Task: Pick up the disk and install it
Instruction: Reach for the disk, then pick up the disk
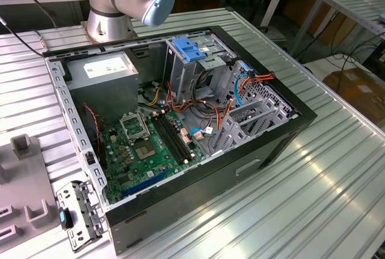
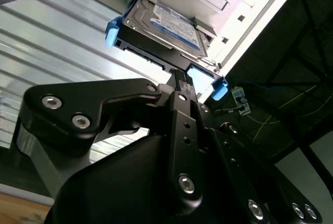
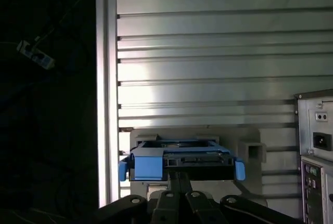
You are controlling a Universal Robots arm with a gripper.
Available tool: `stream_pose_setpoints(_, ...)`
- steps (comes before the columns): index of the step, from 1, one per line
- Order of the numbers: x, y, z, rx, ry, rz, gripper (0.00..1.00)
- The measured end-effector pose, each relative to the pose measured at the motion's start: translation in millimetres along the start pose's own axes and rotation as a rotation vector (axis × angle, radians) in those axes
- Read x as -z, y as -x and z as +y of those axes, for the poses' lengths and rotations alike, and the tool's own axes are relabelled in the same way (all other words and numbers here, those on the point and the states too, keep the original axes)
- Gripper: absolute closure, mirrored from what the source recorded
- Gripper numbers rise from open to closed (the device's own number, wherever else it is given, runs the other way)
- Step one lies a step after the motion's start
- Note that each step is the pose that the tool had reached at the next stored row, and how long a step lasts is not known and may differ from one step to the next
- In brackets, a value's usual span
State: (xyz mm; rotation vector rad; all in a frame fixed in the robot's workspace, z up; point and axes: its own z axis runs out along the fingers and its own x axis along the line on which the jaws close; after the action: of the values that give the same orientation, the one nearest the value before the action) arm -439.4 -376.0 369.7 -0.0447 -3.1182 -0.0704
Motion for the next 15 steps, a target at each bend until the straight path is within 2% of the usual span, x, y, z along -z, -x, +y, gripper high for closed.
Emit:
stream_pose_setpoints(7,-2.4,-24.0,-0.8,0.007,0.0002,0.0002,0.89)
stream_pose_setpoints(9,-2.4,-24.2,-0.8,0.007,0.0005,0.0002,0.89)
stream_pose_setpoints(11,-2.5,-24.3,-0.8,0.007,0.0056,0.0004,0.89)
stream_pose_setpoints(15,-2.4,-24.3,-0.8,0.007,0.0059,0.0004,0.89)
